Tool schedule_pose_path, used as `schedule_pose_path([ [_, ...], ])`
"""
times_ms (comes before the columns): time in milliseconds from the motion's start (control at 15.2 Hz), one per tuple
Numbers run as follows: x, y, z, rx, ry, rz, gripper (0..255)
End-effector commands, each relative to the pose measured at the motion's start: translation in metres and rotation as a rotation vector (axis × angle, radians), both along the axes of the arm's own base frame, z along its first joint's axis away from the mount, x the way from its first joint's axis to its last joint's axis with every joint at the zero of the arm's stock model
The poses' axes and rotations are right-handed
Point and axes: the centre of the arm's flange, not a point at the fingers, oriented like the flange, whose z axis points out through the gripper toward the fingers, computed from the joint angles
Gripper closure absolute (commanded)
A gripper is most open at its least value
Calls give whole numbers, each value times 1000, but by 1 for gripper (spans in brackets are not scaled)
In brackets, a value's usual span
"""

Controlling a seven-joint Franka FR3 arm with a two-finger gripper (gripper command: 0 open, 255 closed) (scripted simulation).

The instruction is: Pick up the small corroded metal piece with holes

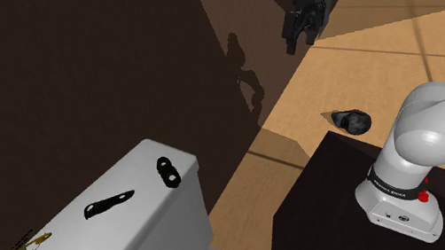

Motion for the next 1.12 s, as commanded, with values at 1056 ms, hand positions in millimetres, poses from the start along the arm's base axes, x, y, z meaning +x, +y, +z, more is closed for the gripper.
schedule_pose_path([
  [1056, 75, 190, -76, -46, 5, -63, 0],
])
